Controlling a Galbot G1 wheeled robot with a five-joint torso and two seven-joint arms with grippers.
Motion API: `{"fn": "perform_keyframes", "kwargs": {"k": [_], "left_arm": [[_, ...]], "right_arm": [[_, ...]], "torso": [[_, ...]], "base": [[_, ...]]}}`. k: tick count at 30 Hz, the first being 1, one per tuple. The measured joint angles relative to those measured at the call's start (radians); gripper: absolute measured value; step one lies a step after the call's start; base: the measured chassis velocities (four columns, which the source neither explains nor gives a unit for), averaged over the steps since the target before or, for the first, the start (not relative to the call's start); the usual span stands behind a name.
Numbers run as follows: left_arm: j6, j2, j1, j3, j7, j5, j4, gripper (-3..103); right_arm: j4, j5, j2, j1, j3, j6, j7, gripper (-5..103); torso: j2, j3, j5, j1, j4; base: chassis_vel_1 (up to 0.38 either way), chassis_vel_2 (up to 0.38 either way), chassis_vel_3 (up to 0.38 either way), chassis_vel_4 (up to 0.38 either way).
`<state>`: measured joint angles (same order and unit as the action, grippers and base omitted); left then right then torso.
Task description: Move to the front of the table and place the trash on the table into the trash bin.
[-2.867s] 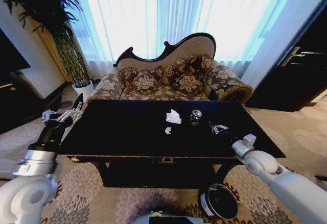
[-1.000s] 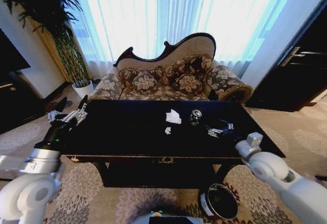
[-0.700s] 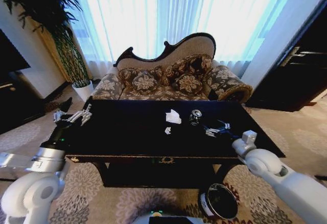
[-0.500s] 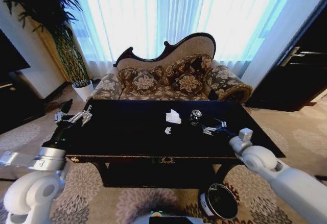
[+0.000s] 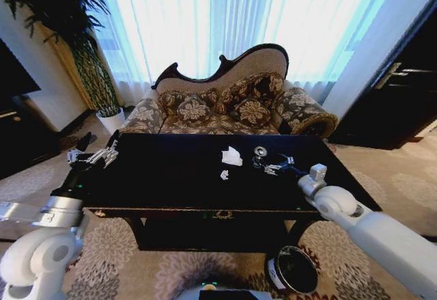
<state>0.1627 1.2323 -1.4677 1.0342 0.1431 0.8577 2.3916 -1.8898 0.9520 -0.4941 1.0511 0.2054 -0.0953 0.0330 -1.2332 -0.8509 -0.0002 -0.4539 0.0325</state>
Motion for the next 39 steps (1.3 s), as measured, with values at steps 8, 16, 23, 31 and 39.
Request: {"fn": "perform_keyframes", "kwargs": {"k": [8,16,23,31,39], "left_arm": [[0.000,0.002,-0.001,-0.004,0.000,-0.003,-0.001,100],[-0.001,0.008,-0.003,-0.007,0.001,-0.008,0.005,100],[-0.001,0.009,-0.007,-0.006,0.001,-0.013,0.013,100],[-0.001,0.004,-0.011,0.004,0.000,-0.009,0.022,100],[0.000,0.012,-0.007,-0.018,-0.001,-0.017,0.019,100]], "right_arm": [[0.015,-0.009,-0.012,-0.013,-0.015,0.006,0.003,85],[0.015,-0.010,-0.013,0.014,0.010,0.019,-0.015,57],[0.009,-0.008,-0.013,0.063,0.057,0.041,-0.065,30],[-0.011,0.009,-0.013,0.139,0.139,0.074,-0.131,2],[-0.047,0.011,-0.019,0.257,0.222,0.104,-0.170,0]], "torso": [[0.000,0.000,-0.0002,0.000,-0.0002],[0.000,0.000,0.0000,0.000,-0.0001],[0.000,0.000,0.0001,0.000,0.0000],[0.000,0.000,0.0001,0.000,-0.0001],[0.000,0.000,0.0000,0.000,0.0000]], "base": [[0.000,0.000,0.000,0.000],[0.000,0.000,0.000,0.000],[0.000,0.000,0.000,0.000],[0.000,0.000,0.000,0.000],[0.000,0.000,0.000,0.000]]}}
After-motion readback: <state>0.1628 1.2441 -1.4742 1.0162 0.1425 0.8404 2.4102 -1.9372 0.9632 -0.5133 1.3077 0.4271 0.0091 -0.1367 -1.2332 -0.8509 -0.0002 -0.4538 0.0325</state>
